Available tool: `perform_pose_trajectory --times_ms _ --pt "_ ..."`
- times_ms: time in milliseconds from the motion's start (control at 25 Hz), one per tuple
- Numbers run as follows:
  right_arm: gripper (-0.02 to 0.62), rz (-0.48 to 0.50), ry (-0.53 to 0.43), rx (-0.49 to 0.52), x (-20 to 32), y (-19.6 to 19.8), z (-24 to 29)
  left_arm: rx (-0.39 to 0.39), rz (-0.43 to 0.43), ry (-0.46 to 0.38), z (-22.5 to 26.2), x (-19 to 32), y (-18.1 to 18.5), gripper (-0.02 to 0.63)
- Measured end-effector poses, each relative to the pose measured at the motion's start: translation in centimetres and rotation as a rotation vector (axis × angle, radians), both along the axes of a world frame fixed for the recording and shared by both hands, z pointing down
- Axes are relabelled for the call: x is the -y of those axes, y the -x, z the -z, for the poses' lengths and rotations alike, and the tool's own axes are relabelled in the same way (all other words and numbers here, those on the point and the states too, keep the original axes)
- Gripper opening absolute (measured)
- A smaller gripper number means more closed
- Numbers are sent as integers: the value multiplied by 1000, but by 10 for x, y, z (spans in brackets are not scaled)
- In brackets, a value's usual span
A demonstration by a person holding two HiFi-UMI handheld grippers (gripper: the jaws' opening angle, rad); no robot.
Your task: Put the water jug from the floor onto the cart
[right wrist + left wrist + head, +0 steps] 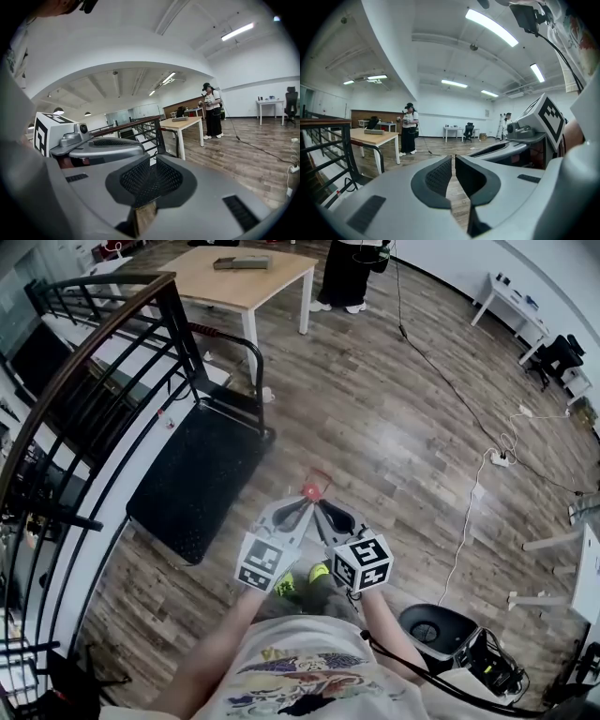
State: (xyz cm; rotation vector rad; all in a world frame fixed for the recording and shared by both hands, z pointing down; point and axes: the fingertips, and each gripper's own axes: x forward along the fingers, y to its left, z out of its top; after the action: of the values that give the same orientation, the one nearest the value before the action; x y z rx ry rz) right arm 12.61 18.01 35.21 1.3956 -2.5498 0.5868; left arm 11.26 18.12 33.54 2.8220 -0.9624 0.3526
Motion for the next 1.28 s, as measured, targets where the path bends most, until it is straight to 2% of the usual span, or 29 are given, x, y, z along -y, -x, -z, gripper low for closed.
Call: perform_pose_trajectory --times_ms 520,880,1280 --pt "31 46 10 -7 43 -6 -11 12 19 27 -12 40 -6 12" --pt "31 108 37 -5 87 -37 -30 36 46 31 -27 88 -39 12" --pt "31 187 83 -25 126 -83 -83 79 79 121 -83 130 -87 12"
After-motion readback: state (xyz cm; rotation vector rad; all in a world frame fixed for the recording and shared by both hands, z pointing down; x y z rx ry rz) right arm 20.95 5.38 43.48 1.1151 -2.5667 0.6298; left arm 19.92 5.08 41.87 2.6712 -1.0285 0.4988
